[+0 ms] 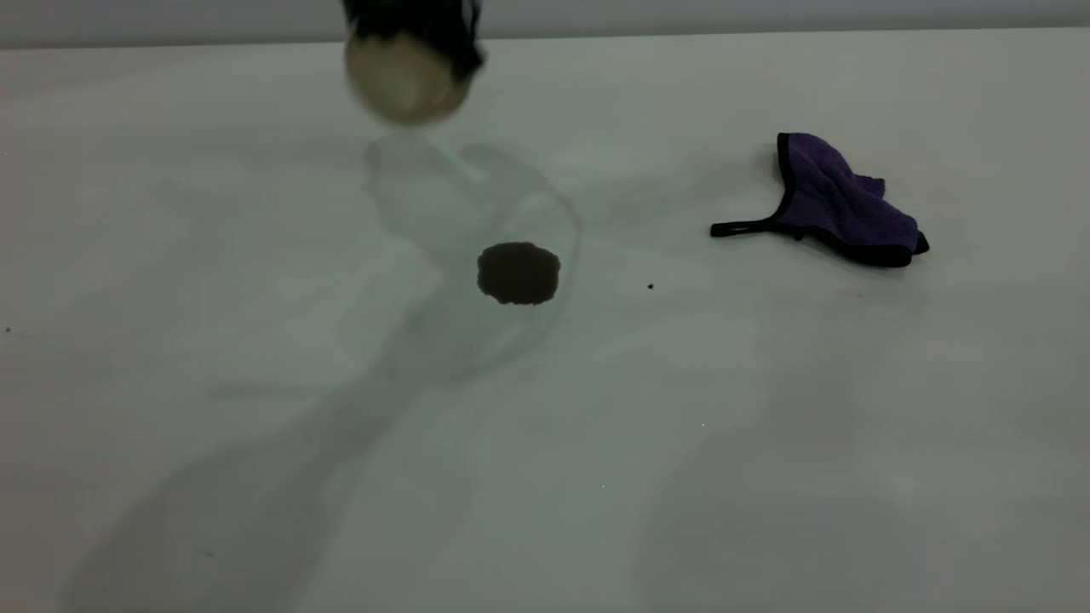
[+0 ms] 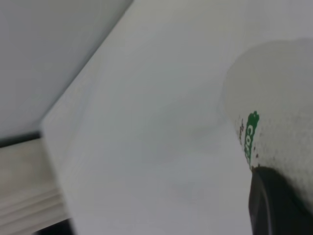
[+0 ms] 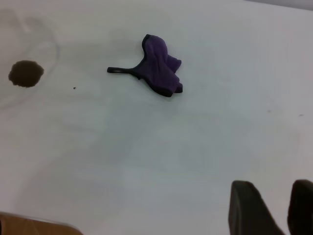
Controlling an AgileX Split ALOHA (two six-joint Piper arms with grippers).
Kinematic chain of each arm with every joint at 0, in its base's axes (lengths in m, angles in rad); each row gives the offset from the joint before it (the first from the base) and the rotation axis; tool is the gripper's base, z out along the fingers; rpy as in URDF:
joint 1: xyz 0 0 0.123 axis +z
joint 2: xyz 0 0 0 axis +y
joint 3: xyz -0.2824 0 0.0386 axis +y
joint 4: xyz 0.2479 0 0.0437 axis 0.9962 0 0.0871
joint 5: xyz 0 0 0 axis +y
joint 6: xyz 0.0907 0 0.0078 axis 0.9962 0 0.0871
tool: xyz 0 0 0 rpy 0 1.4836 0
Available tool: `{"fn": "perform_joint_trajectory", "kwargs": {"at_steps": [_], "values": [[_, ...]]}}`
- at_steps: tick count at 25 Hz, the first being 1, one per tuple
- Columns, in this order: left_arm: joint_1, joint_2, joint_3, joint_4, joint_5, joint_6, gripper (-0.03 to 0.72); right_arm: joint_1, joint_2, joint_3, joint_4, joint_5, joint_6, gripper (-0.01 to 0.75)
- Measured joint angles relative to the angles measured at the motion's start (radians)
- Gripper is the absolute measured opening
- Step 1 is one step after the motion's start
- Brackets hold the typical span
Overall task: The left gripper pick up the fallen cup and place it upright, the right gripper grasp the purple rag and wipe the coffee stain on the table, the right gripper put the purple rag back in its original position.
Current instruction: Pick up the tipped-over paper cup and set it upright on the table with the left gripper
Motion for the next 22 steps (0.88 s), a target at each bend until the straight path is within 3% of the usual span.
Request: {"fn": "perform_joint_trajectory", "kwargs": {"at_steps": [7, 11, 16, 22], "values": [[0.193, -0.045, -0.190, -0.683, 0.035, 0.474, 0.013, 0.000, 0.000, 0.000, 0.000, 0.000, 0.000, 0.238], [0.307, -0.034, -0.196, -0.937, 0.041, 0.610, 0.013, 0.000, 0.000, 0.000, 0.000, 0.000, 0.000, 0.238], [0.396, 0.026, -0.196, -1.079, 0.057, 0.691, 0.013, 0.000, 0.000, 0.000, 0.000, 0.000, 0.000, 0.238], [0.414, 0.108, -0.196, -1.109, 0.055, 0.703, 0.022, 0.000, 0.000, 0.000, 0.000, 0.000, 0.000, 0.238]]}}
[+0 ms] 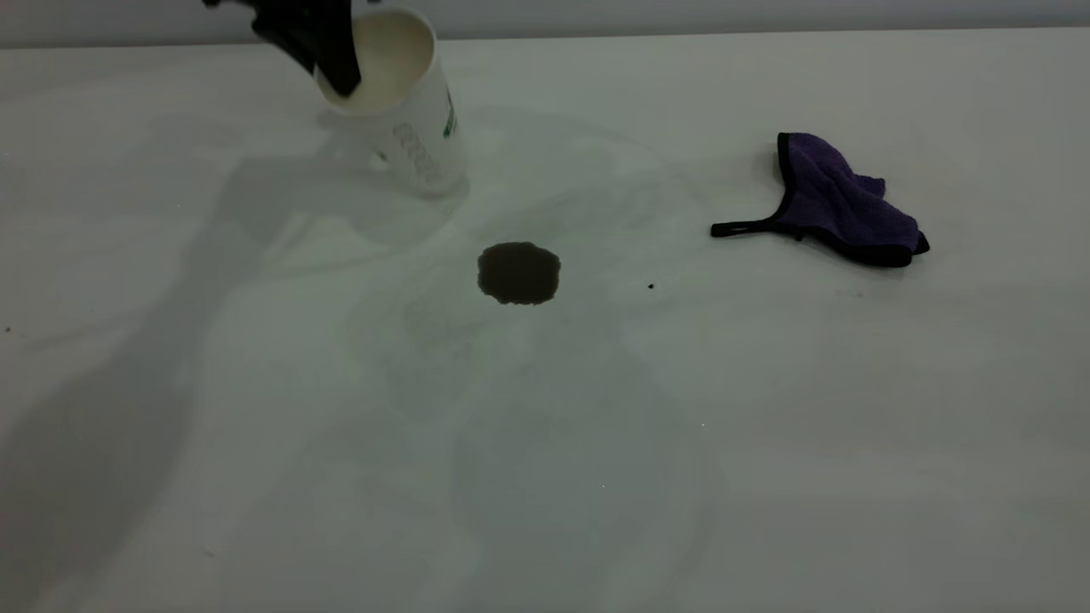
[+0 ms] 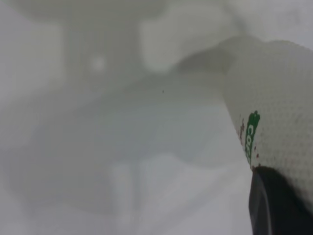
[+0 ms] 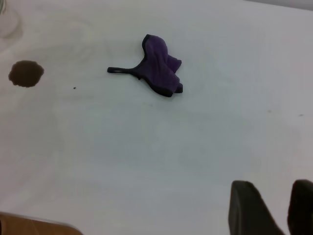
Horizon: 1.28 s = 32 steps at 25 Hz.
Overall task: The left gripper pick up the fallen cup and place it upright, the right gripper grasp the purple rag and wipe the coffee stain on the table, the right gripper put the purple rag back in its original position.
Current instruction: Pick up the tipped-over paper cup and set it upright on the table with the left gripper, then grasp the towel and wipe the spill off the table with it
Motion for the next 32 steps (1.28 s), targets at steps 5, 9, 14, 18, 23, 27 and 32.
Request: {"fn": "perform_joint_trajectory", "kwargs": {"at_steps": [5, 9, 14, 18, 23, 27, 32], "values": [[0.001, 0.029, 0.000, -0.002, -0.013, 0.000, 0.068, 0.000, 0.000, 0.000, 0.000, 0.000, 0.000, 0.238], [0.001, 0.030, -0.001, -0.002, -0.029, 0.002, 0.207, 0.000, 0.000, 0.000, 0.000, 0.000, 0.000, 0.238], [0.003, 0.028, -0.055, -0.001, 0.005, 0.009, 0.516, 0.000, 0.000, 0.000, 0.000, 0.000, 0.000, 0.238], [0.003, 0.002, -0.200, 0.028, 0.172, 0.022, 0.697, 0.000, 0.000, 0.000, 0.000, 0.000, 0.000, 0.238], [0.003, -0.109, -0.367, 0.051, 0.249, 0.018, 0.696, 0.000, 0.000, 0.000, 0.000, 0.000, 0.000, 0.238], [0.003, -0.246, -0.374, 0.058, 0.249, -0.003, 0.687, 0.000, 0.000, 0.000, 0.000, 0.000, 0.000, 0.238], [0.003, -0.447, -0.263, 0.071, 0.249, -0.028, 0.646, 0.000, 0.000, 0.000, 0.000, 0.000, 0.000, 0.238]]}}
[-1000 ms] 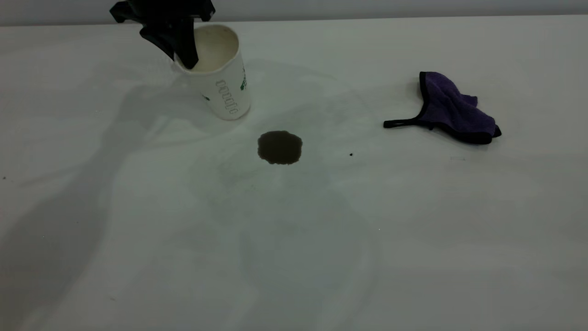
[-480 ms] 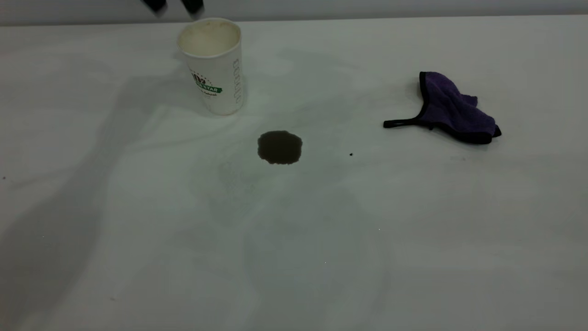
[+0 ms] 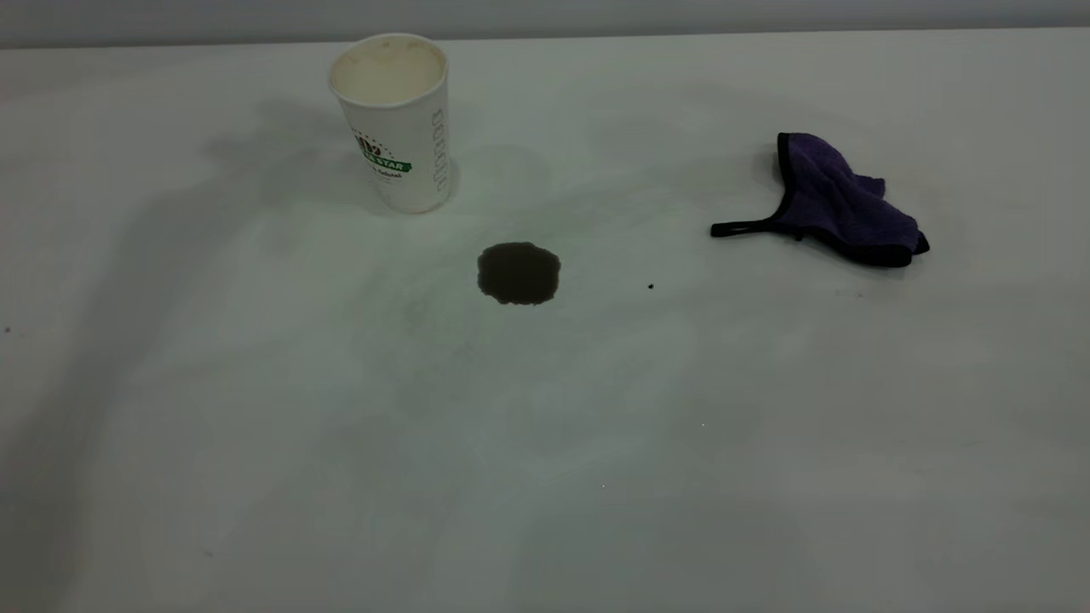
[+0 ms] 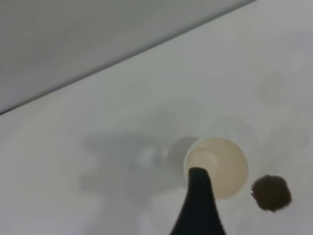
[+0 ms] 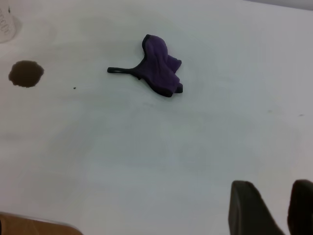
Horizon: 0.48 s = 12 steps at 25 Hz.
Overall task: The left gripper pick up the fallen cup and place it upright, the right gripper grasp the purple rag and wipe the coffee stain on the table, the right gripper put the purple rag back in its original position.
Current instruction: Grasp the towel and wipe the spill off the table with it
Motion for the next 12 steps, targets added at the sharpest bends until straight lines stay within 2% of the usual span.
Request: {"fn": "perform_joint_trajectory", "kwargs": {"at_steps": [8, 12], "values": [[0.000, -0.436, 0.433, 0.066, 0.000, -0.126, 0.474, 0.000, 0.000, 0.000, 0.000, 0.000, 0.000, 0.238], [0.000, -0.656, 0.666, 0.066, 0.000, -0.147, 0.415, 0.000, 0.000, 0.000, 0.000, 0.000, 0.000, 0.238]]}}
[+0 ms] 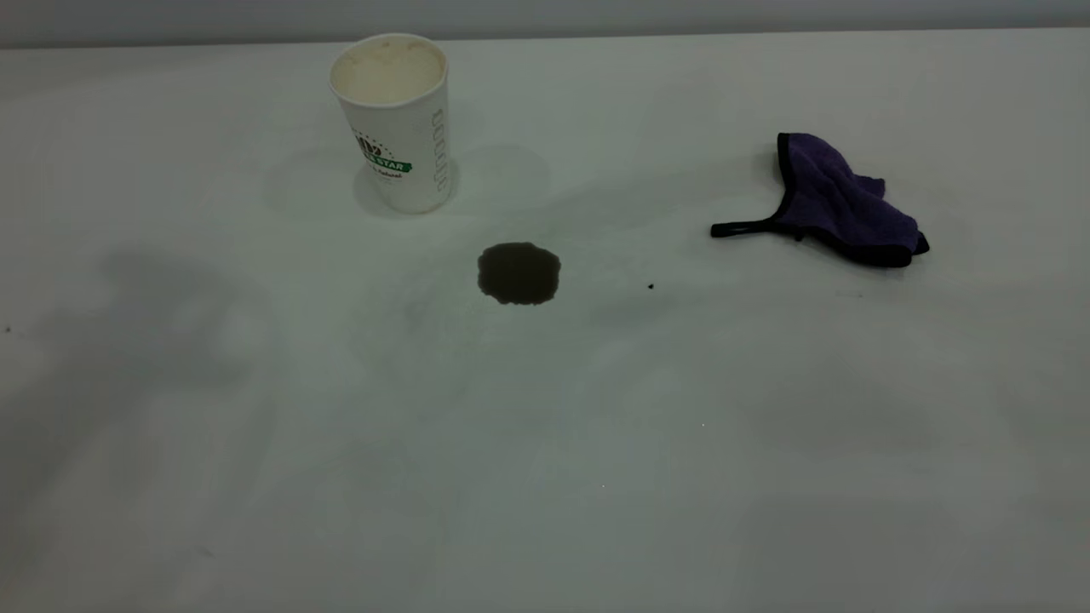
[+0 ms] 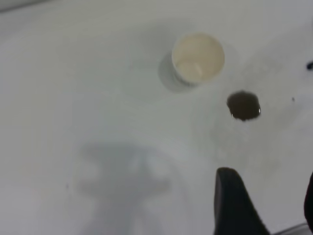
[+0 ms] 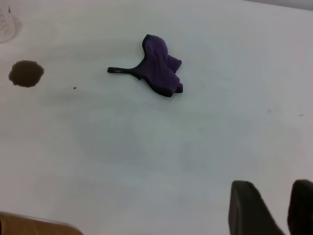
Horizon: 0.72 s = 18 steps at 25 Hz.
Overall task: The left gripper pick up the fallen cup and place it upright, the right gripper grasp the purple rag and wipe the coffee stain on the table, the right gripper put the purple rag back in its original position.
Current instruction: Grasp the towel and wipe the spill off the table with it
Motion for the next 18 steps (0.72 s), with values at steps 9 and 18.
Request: {"fn": "perform_joint_trajectory", "kwargs": {"at_steps": [9, 18], "values": [[0.000, -0.416, 0.441, -0.013, 0.000, -0.024, 0.383, 0.000, 0.000, 0.000, 0.000, 0.000, 0.000, 0.238], [0.088, -0.822, 0.893, -0.015, 0.000, -0.009, 0.382, 0.000, 0.000, 0.000, 0.000, 0.000, 0.000, 0.238]]}}
